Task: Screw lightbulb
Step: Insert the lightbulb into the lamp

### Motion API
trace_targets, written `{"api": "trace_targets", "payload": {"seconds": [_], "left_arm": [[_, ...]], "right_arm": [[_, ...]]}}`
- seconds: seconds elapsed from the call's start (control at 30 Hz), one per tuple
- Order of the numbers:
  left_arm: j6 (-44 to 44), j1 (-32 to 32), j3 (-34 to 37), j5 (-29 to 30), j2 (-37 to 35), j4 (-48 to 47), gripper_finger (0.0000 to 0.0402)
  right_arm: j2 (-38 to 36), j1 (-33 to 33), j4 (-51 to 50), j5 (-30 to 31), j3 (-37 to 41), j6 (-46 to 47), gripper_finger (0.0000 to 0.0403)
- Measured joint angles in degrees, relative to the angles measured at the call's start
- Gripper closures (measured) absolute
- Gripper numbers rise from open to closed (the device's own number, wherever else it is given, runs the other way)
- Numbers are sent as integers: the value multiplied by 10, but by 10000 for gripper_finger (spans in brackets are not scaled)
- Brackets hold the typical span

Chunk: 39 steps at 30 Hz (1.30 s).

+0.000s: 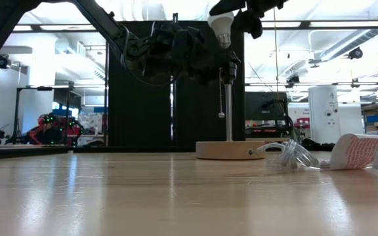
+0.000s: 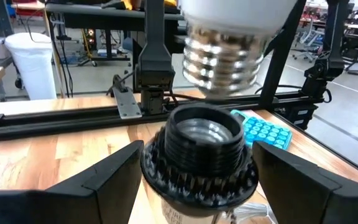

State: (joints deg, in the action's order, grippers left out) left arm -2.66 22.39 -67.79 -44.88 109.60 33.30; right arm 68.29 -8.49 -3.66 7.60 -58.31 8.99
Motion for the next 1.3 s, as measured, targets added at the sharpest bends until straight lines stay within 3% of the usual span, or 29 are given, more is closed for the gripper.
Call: {"api": "trace_targets", "payload": {"seconds": [0.5,1.3], "left_arm": [[0,-3,0,5,-9,-8,113],[-9,-9,1,10,-9,-12,113]], "right_arm": [[-49,1,154,0,130,0,143],[-40,7,160,3,138,-25,145]]}}
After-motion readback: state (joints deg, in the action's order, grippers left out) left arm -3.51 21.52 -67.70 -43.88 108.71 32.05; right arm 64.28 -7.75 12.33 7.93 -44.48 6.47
